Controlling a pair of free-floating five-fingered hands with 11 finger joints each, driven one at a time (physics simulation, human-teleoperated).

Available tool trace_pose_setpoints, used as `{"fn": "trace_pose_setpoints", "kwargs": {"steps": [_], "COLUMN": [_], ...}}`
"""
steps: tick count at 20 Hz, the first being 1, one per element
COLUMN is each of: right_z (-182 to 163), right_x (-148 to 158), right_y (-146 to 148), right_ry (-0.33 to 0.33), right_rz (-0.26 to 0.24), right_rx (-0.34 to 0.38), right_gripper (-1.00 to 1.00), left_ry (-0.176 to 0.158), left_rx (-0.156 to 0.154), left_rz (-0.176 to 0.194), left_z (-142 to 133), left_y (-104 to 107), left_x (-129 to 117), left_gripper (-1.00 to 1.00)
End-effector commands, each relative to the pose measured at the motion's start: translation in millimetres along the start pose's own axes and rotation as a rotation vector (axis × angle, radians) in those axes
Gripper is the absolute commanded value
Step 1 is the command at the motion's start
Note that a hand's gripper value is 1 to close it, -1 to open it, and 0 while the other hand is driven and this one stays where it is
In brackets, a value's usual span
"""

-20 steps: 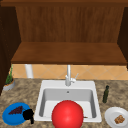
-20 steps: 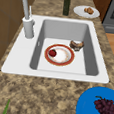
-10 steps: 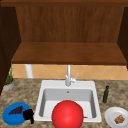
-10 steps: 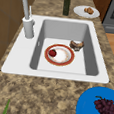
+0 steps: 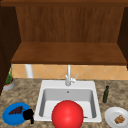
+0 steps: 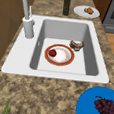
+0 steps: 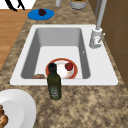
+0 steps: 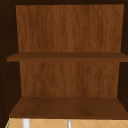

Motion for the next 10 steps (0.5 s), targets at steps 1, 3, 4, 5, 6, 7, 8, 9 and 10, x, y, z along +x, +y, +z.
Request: {"fn": "trace_pose_setpoints", "kwargs": {"steps": [1,3,4,5,6,7,8,9,10], "right_z": [-14.2,-23.2,-26.7,-30.5,-33.4,-37.0,-38.9,-41.0,-42.7], "right_x": [-10.9,-17.5,-20.0,-23.0,-25.3,-28.4,-30.3,-32.4,-34.5], "right_y": [14.7,16.9,19.3,21.0,22.1,23.9,24.5,24.8,24.6], "right_ry": [-0.023,-0.044,-0.051,-0.057,-0.060,-0.063,-0.059,-0.053,-0.043], "right_rz": [0.122,0.131,0.140,0.149,0.162,0.173,0.188,0.201,0.212], "right_rx": [0.027,0.035,0.041,0.047,0.051,0.056,0.061,0.069,0.078], "right_gripper": [-1.00,-1.00,-1.00,-1.00,-1.00,-1.00,-1.00,-1.00,-1.00], "left_ry": [0.000,0.000,0.000,0.000,0.000,0.000,0.000,0.000,0.000], "left_rx": [0.000,0.000,0.000,0.000,0.000,0.000,0.000,0.000,0.000], "left_rz": [0.000,0.000,0.000,0.000,0.000,0.000,0.000,0.000,0.000], "left_z": [0.0,0.0,0.0,0.0,0.0,0.0,0.0,0.0,0.0], "left_y": [0.0,0.0,0.0,0.0,0.0,0.0,0.0,0.0,0.0], "left_x": [0.0,0.0,0.0,0.0,0.0,0.0,0.0,0.0,0.0], "left_gripper": [0.00,0.00,0.00,0.00,0.00,0.00,0.00,0.00,0.00]}}
